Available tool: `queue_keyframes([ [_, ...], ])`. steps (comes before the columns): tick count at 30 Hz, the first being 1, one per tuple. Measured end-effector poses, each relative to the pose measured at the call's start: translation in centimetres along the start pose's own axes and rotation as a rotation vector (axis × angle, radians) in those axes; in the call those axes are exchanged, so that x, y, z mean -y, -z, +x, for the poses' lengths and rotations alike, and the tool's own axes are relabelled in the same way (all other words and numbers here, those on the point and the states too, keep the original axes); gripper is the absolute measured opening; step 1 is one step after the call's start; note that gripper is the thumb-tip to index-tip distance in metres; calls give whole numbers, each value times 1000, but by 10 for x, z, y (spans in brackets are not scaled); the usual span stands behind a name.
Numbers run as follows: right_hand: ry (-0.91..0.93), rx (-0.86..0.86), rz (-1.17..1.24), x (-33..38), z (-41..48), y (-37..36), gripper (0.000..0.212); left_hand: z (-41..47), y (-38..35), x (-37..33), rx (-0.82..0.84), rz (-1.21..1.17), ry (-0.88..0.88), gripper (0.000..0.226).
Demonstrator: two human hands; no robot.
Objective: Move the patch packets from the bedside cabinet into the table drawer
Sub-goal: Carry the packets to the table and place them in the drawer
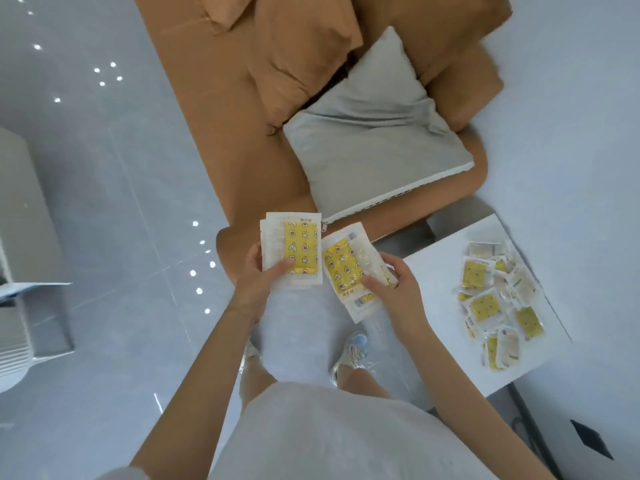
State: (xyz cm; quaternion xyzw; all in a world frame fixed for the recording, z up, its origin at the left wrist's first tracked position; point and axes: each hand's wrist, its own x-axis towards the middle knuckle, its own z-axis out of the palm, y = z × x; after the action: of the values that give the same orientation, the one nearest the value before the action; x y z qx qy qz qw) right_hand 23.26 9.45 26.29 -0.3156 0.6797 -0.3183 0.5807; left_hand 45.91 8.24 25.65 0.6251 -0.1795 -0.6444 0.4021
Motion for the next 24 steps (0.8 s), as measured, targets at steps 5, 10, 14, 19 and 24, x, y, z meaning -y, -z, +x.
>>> queue_keyframes([
  [5, 16, 74, -17, 16, 4, -133, 41, 4, 132, -34, -142, -59, -32, 40],
  [10, -17, 181, 13, 39, -1, -272, 41, 5, 270, -69, -276, -124, -51, 37],
  [14, 4, 231, 2, 55, -6, -369, 42, 8, 351, -95, -355, -193, -68, 38],
  [19, 39, 315, -70, 76, -1, -455, 52, 13, 417, -114, -437, -310, -95, 42],
  [24, 69, 423, -149, 102, 27, -521, 43, 26, 461, -123, -516, -409, -108, 44],
])
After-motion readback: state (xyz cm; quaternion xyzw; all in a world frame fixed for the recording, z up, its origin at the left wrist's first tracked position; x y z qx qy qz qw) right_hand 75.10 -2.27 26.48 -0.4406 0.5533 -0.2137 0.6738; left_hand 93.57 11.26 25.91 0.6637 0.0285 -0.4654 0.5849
